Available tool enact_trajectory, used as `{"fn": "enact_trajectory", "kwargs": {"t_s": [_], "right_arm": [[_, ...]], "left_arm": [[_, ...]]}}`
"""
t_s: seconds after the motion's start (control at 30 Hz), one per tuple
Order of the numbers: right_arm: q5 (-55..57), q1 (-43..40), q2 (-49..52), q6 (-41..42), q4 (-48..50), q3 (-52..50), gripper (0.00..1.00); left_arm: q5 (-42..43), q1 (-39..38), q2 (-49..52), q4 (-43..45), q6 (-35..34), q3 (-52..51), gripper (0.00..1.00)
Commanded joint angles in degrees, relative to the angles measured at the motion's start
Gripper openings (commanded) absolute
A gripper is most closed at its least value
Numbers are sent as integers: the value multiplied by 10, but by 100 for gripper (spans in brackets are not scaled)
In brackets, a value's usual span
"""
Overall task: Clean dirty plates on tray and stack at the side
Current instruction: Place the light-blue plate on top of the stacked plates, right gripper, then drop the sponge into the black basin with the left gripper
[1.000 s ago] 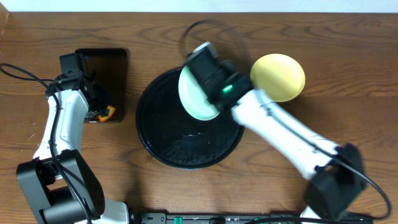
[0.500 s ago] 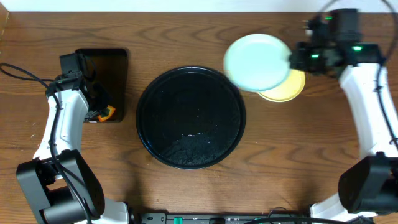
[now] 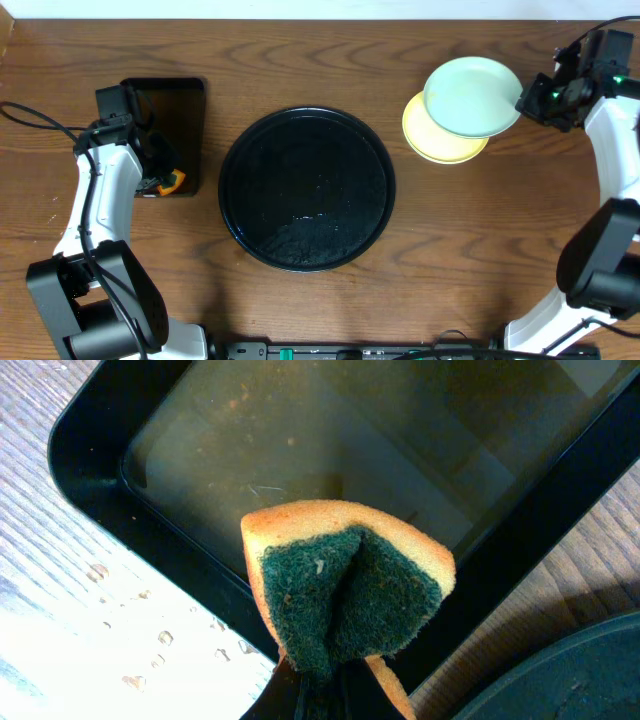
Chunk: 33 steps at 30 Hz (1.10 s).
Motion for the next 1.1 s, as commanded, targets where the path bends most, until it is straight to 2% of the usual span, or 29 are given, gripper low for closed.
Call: {"fn": "enact_trajectory", "kwargs": {"t_s": [0.0,0.07,0.17,0.47,0.63,0.77,0.8,0.83,1.07], "right_arm": [[-1,14,26,6,7,-3,27],[-2,19,40,11,7,-3,50],[-21,28,58,14,6,-3,62],[-111,90,66,-10,0,-3,66],[-181,177,66,-92,0,-3,66],[-114,263,66,-108,9,-3,76],[-91,283,66,-108,13,-3,83],[-68,302,66,-108,17,-3,97],[113,424,67,-106,45,-4,99]], "left_arm": [[-1,2,2,0,10,-3,8],[-1,2,2,0,10,-3,8],[-1,2,2,0,10,-3,8],[-1,2,2,3,10,-3,8],[-1,2,2,27,10,-3,8],[-1,2,4,52,10,-3,8],[-1,2,6,59,10,-3,8],[-1,2,10,67,10,-3,8],[-1,2,82,149,28,-3,8]]}}
